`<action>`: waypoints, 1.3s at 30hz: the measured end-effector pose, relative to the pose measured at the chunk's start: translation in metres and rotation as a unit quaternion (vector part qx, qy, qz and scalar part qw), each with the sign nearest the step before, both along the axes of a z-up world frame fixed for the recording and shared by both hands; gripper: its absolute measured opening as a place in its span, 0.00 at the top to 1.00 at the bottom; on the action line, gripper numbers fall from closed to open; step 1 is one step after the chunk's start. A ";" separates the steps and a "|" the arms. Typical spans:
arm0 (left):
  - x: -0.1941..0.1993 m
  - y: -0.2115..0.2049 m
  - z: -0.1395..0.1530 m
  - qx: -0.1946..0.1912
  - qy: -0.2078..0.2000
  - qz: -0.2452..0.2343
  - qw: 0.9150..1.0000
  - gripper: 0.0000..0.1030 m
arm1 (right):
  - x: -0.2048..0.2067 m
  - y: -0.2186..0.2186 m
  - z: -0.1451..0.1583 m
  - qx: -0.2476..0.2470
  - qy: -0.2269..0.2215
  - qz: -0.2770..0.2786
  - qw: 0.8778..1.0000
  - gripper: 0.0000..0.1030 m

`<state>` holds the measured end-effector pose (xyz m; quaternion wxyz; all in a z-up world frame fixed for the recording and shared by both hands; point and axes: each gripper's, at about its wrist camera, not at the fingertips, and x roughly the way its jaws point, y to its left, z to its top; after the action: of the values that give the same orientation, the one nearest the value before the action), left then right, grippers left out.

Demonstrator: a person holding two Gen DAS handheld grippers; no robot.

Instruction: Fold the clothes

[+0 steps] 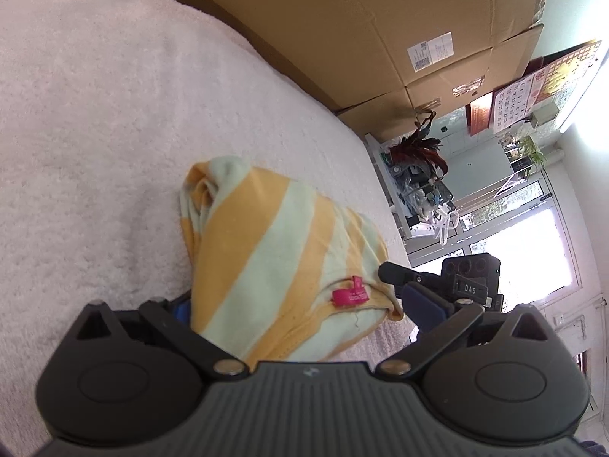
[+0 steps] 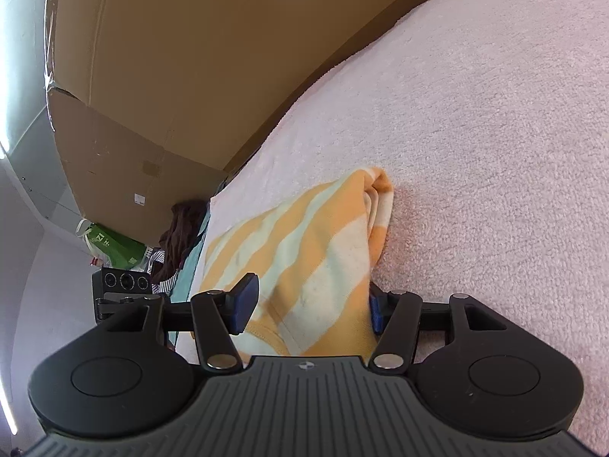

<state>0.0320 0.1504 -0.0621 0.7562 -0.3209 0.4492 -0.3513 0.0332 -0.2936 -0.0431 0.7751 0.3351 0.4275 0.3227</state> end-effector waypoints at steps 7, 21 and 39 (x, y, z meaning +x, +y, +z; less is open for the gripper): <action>-0.001 -0.002 -0.001 -0.003 0.003 -0.013 1.000 0.01 | 0.001 0.000 0.000 -0.002 0.002 0.013 1.000 0.49; 0.005 -0.010 0.001 -0.004 0.014 -0.010 1.000 0.01 | -0.005 -0.001 -0.006 -0.003 -0.026 0.007 1.000 0.64; -0.014 -0.015 0.000 0.013 -0.063 -0.025 0.998 0.01 | -0.007 0.005 -0.007 -0.013 -0.063 0.011 0.998 0.67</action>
<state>0.0183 0.1356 -0.0616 0.7781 -0.2771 0.4134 -0.3831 0.0258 -0.2887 -0.0499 0.8013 0.2991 0.3858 0.3458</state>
